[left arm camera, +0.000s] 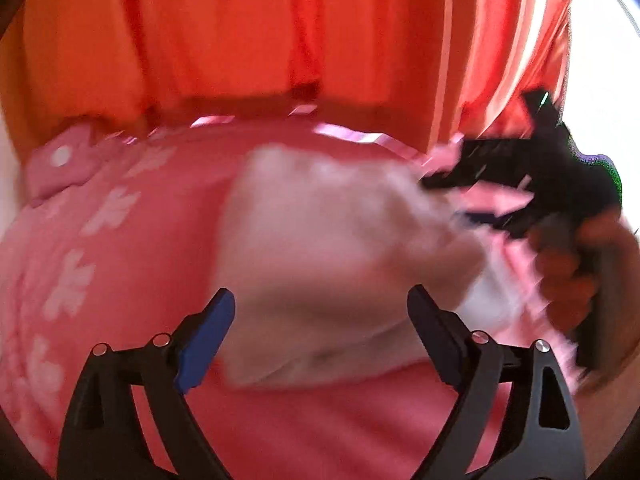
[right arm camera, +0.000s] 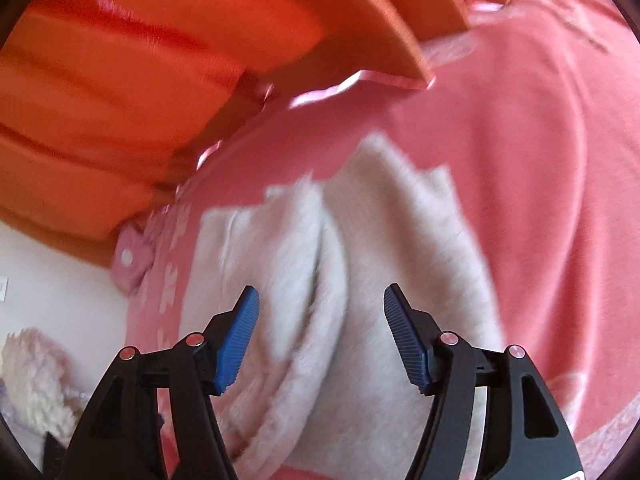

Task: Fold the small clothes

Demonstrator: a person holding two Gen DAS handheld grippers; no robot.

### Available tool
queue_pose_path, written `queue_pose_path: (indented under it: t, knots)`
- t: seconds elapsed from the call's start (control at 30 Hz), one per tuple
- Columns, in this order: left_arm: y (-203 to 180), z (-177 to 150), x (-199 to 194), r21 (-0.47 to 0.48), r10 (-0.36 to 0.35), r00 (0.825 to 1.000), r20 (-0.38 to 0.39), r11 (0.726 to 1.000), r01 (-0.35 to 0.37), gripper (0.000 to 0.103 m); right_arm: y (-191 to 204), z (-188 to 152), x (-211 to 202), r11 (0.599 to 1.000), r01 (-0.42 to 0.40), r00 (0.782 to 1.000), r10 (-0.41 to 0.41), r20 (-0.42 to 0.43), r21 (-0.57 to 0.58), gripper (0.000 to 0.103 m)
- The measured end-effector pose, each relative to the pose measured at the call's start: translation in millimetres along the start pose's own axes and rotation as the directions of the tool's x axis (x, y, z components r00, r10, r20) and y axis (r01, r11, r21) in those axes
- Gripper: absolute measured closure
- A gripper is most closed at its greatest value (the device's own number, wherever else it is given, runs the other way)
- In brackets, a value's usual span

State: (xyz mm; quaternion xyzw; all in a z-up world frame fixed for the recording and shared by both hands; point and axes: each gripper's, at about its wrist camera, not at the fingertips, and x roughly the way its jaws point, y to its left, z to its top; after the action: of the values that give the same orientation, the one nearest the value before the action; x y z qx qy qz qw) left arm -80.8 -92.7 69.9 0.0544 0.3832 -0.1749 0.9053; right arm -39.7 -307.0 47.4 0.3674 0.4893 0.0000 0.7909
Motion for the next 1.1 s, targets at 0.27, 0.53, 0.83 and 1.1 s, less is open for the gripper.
queue_pose_path:
  t: [0.27,0.53,0.83,1.1]
  knots:
    - [25.5,-27.9,38.4,-0.052,0.036,0.991,-0.127,0.998,-0.043,0.021,33.8,-13.5,20.2,0.992,0.039,0.999,-0.039,-0.001,-0.117,0.073]
    - [40.2,-15.9,30.7,-0.139,-0.048,0.993,-0.105,0.990,0.034,0.080,-17.4,-4.9,-43.2,0.991,-0.136,0.976,0.133,0.175,0.006,0.091]
    - [38.2,-21.2,41.3,-0.194,-0.066,0.980,-0.186,0.981,0.029,0.087,-44.7,-12.2,-41.1,0.993,-0.049,0.994,0.038,0.107,0.109,0.068]
    - [52.7,-3.8,-15.4,-0.263,-0.165,0.985,-0.056,0.954,0.145,0.054,-28.6,-74.3,-52.7,0.999,-0.035,0.996,0.039,0.086,-0.040,0.035]
